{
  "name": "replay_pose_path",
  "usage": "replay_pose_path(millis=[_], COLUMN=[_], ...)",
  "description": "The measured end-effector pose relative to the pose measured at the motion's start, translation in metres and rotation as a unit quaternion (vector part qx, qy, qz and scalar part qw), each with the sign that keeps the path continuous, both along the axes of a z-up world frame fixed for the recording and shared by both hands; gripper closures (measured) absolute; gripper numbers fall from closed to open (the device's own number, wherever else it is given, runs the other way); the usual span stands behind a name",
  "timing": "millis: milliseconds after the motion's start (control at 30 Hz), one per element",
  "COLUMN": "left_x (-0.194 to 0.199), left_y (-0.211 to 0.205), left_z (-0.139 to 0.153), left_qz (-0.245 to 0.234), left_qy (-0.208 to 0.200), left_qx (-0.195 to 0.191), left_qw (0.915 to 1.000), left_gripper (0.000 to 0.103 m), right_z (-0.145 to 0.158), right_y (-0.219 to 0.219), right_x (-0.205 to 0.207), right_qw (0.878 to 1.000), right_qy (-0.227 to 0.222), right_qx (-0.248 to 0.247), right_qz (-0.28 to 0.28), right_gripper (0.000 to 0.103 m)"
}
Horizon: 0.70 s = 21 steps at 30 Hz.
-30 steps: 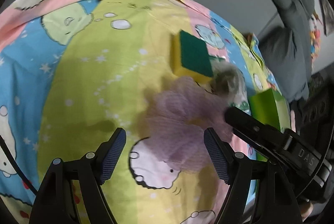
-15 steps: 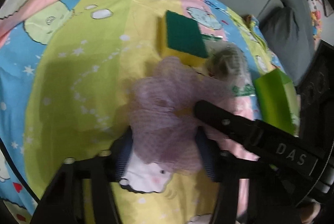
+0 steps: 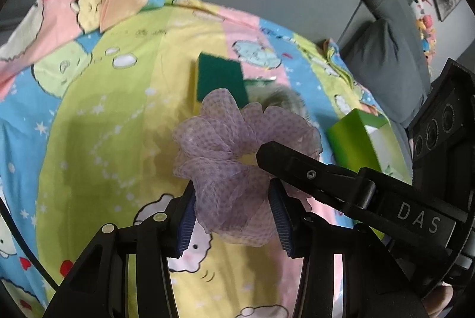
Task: Organize objects
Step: 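Close the right gripper on the purple mesh bath puff and lift it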
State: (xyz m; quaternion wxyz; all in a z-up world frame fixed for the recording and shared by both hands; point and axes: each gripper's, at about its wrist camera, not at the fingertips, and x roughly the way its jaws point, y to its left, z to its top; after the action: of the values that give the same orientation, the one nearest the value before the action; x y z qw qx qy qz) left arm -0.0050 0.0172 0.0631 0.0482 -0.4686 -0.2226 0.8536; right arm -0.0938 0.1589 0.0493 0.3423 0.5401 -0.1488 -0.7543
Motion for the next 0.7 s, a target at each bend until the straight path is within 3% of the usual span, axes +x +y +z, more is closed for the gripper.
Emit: replay_pose_path(millis=[300, 700], left_x=[-0.001, -0.029], left_y=[0.03, 0.092], left_z=[0.03, 0.06], left_qz=[-0.023, -0.109], left_qy=[0.066, 0.114], left_qx=[-0.027, -0.069], left_qw=[0.9972, 0.985], left_gripper=[0.056, 0.056], right_z=[0.026, 0.046], right_y=[0.031, 0.089], right_x=[0.0, -0.019], right_qw=[0.998, 0.99], right_qy=[0.04, 0.078], right_qx=[-0.039, -0.07], right_qz=[-0.022, -0.096], right_gripper=[0.071, 0.071])
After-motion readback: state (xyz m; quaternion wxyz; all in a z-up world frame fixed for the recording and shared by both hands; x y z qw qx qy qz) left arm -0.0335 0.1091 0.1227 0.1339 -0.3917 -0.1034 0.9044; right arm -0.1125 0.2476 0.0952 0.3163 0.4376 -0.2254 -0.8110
